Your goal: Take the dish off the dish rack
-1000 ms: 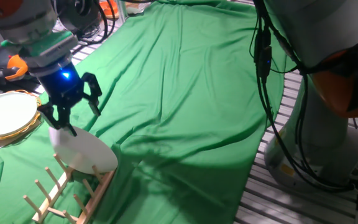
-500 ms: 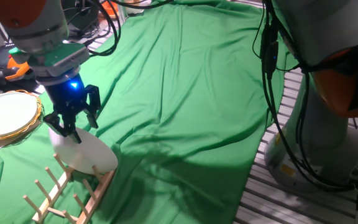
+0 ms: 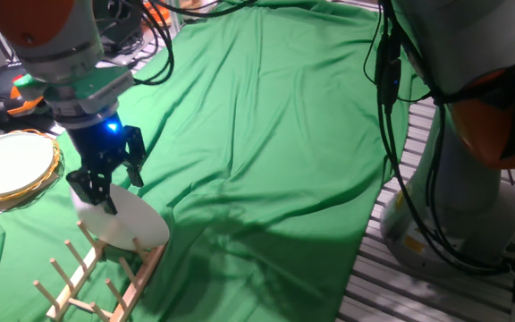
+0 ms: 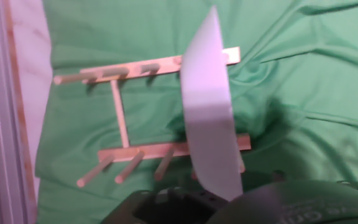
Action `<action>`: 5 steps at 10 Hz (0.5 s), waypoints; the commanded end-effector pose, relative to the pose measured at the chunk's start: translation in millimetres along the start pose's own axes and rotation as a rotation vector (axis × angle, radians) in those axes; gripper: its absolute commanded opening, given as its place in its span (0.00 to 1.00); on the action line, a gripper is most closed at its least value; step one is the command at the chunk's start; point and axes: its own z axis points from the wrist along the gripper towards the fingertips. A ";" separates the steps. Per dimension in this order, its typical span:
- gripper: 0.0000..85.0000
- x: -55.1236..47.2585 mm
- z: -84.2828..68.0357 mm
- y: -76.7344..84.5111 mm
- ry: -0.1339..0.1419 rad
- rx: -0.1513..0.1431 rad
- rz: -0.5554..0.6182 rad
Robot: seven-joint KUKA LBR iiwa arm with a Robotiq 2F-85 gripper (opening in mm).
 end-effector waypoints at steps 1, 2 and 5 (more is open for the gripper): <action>0.80 1.4 3.1 1.5 -0.004 -0.007 0.001; 0.60 1.7 6.2 2.2 -0.012 -0.008 -0.001; 0.40 0.8 9.1 2.5 -0.010 -0.035 -0.012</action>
